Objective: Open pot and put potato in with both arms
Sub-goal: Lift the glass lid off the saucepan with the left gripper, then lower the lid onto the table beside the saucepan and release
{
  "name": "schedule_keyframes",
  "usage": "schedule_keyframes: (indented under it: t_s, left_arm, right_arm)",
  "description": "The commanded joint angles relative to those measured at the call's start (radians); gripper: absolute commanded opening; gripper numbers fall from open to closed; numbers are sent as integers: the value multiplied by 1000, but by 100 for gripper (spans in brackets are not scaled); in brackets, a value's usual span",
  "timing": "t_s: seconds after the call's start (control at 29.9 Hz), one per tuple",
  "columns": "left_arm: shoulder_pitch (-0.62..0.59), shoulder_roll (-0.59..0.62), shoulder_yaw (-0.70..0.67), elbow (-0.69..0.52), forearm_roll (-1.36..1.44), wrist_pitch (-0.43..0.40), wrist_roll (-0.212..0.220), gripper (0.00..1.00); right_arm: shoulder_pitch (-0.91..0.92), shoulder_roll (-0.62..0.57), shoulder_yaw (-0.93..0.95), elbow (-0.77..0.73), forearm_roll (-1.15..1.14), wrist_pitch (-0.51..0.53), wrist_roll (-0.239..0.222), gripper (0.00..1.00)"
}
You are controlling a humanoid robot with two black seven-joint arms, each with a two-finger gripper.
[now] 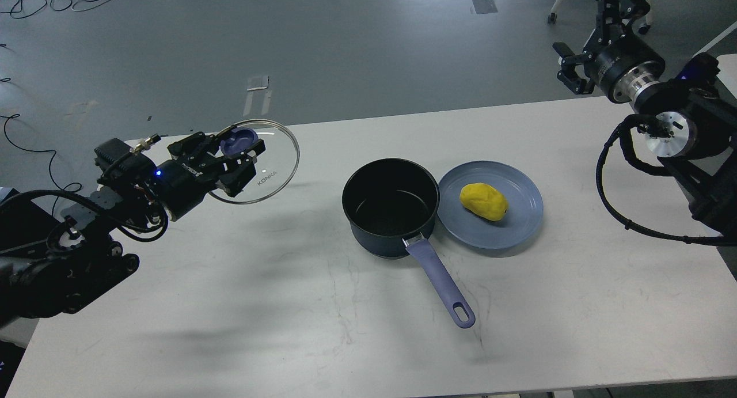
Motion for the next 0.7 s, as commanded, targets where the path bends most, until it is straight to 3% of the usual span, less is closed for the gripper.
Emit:
schedule_keyframes:
  t_s: [0.0, 0.4, 0.67]
  left_arm:
    - [31, -7, 0, 25, -5, 7, 0, 0]
    - [181, -39, -5, 49, -12, 14, 0, 0]
    - [186, -107, -2, 134, -16, 14, 0, 0]
  right_arm:
    - [2, -1, -1, -5, 1, 2, 0, 100]
    - [5, -7, -1, -5, 1, 2, -2, 100]
    - [2, -7, -2, -5, 0, 2, -2, 100]
